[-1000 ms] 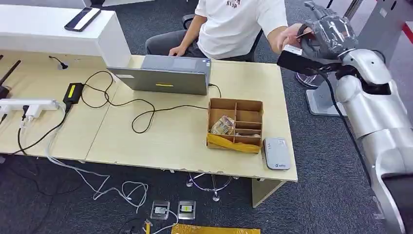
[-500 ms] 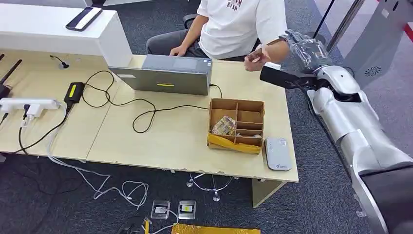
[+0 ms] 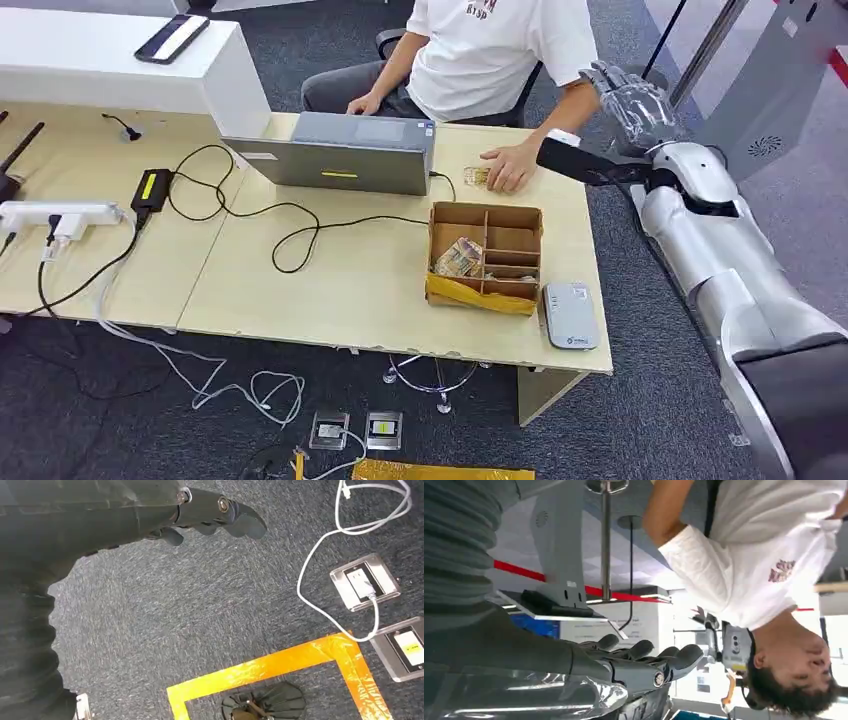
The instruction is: Pass the card to the sensor for recognition and then transmit it.
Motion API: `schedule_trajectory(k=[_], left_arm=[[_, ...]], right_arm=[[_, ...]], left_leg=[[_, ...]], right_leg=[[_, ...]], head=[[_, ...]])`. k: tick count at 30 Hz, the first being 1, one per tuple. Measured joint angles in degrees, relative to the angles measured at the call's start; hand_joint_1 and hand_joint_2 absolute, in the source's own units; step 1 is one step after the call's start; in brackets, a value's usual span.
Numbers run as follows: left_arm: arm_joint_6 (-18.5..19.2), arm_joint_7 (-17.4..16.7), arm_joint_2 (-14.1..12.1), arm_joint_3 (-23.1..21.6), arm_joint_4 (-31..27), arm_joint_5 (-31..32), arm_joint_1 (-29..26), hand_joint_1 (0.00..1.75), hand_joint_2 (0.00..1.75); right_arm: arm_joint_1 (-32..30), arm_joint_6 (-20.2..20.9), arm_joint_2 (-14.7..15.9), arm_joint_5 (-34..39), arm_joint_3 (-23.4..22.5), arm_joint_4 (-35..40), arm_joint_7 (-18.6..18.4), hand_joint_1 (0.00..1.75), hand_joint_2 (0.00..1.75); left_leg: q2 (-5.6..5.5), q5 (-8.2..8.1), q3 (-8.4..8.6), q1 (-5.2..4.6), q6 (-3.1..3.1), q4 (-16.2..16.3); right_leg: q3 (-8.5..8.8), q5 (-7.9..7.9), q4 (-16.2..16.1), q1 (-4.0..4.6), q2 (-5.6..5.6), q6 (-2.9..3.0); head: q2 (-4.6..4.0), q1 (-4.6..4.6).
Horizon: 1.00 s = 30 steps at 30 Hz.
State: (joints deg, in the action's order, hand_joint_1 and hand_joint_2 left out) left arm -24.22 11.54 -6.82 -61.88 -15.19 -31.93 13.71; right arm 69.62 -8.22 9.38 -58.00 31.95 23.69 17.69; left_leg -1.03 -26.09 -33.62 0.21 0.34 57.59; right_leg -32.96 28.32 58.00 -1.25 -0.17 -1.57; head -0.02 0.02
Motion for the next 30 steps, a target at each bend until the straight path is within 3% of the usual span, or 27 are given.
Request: schedule_trajectory(k=[3, 6, 10, 16, 22, 30], left_arm=[[-0.57, 0.39, 0.0, 0.09, 0.0, -0.59, -0.53, 0.0, 1.75], [-0.59, 0.87, 0.0, 0.13, 0.0, -0.79, -0.85, 0.0, 1.75], [-0.57, 1.22, 0.02, 0.17, 0.0, -1.03, -1.12, 0.0, 1.75], [-1.16, 1.66, 0.04, 0.22, 0.0, -1.86, -1.56, 0.0, 1.75], [-1.92, 2.47, 0.11, 0.57, 0.0, -2.79, -2.34, 0.0, 1.75], [-1.86, 2.47, 0.15, 0.66, 0.0, -2.69, -2.64, 0.0, 1.75]], right_arm=[[0.03, -0.3, -0.59, 9.19, -0.44, 0.39, 4.33, 0.0, 1.75], [-0.61, 5.78, -0.83, 20.34, -1.95, 2.98, 7.36, 0.0, 1.75], [-6.19, 13.03, 0.23, 29.14, -3.01, 12.08, 6.03, 0.0, 1.75], [-10.57, 15.74, 1.44, 32.06, -3.96, 21.3, 4.61, 0.0, 1.75], [-21.26, 19.37, 3.66, 35.16, -4.37, 31.68, -1.12, 0.0, 1.75], [-30.73, 19.28, 5.18, 25.74, -4.28, 38.98, -3.26, 0.0, 1.75]], left_leg=[[0.04, 0.0, 0.0, 0.0, 0.0, 0.0], [0.03, 0.0, 0.02, 0.02, 0.0, 0.0], [0.09, 0.0, 0.05, 0.04, 0.0, 0.0], [0.13, -0.01, 0.12, 0.05, -0.01, 0.0], [0.14, -0.03, 0.11, 0.06, -0.02, 0.0], [0.2, -0.07, 0.12, 0.09, -0.06, -0.01]], right_leg=[[-0.02, 0.0, 0.0, 0.0, 0.03, 0.0], [-0.01, 0.0, -0.01, 0.02, 0.02, 0.0], [0.0, 0.0, -0.02, 0.05, 0.09, 0.01], [0.02, -0.01, -0.03, 0.06, 0.13, 0.02], [0.01, 0.0, -0.04, 0.06, 0.15, 0.03], [0.01, 0.02, -0.04, 0.09, 0.18, 0.06]], head=[[0.0, 0.0], [0.0, 0.0], [0.0, -0.02], [0.0, 0.0], [0.02, 0.0], [0.0, 0.0]])
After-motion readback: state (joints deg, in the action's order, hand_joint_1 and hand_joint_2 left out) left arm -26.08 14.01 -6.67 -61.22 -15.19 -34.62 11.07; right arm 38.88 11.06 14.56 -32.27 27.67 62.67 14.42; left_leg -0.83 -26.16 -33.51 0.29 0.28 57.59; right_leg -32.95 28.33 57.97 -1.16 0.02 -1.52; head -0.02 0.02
